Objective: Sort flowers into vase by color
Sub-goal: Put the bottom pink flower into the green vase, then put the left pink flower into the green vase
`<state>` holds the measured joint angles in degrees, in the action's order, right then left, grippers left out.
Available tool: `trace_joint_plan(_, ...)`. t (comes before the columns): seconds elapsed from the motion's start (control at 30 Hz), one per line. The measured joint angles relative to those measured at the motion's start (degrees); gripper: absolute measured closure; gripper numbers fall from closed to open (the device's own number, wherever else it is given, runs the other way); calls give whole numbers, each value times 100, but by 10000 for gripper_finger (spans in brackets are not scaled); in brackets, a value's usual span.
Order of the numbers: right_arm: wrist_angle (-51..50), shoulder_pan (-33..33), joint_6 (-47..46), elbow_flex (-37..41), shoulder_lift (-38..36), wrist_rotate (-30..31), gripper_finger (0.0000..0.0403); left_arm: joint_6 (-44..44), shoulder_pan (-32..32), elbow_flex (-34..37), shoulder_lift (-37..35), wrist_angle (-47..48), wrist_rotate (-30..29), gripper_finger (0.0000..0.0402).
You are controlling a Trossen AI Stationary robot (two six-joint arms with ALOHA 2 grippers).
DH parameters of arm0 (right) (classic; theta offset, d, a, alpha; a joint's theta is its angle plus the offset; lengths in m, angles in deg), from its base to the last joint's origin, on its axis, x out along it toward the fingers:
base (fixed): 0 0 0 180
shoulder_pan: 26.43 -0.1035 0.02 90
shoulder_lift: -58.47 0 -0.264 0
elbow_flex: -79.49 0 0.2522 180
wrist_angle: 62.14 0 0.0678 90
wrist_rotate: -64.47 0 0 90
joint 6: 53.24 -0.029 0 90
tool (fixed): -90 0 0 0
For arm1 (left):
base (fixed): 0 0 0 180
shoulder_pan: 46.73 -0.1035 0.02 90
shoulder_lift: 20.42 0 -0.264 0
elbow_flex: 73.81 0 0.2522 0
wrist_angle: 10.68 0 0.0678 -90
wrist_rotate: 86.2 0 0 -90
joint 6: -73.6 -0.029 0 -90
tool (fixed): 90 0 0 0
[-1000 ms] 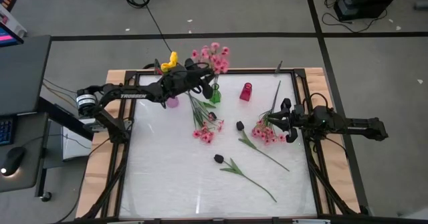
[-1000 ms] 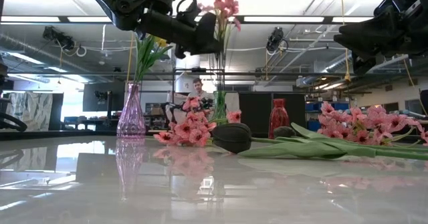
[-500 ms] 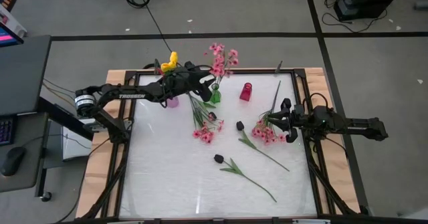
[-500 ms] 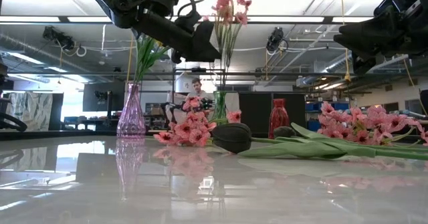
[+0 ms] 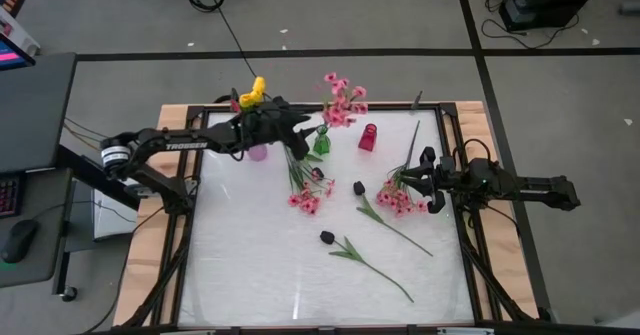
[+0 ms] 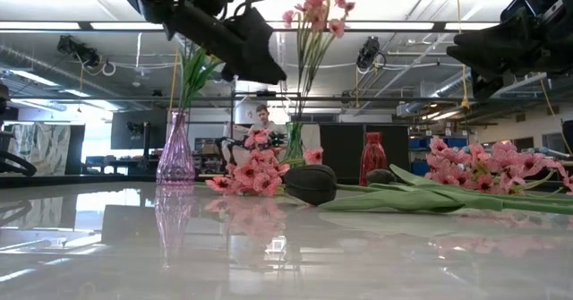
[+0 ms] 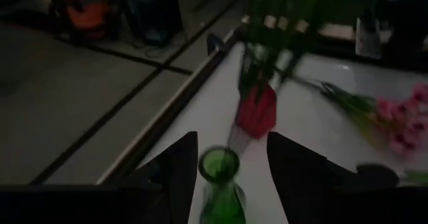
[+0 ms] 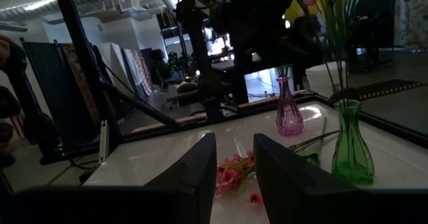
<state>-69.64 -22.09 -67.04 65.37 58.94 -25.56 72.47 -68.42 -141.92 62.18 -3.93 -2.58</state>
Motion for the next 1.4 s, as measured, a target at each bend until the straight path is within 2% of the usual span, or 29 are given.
trace_joint_plan(0.3,26,2,0,-2,0,-4,292,23,22,-1,-195,784,29,216)
trace_joint_plan(0.5,59,0,0,-1,0,-2,292,-8,97,0,-263,1599,471,216)
trace_joint_plan(0.63,56,-1,0,0,0,-2,292,-352,244,0,-260,2293,613,216)
trace_joint_plan(1.1,56,0,0,0,0,-4,292,-2201,1081,0,-258,3192,653,216)
trace_joint_plan(1.4,54,1,0,-1,0,-4,292,-4439,1407,0,-258,3856,612,216)
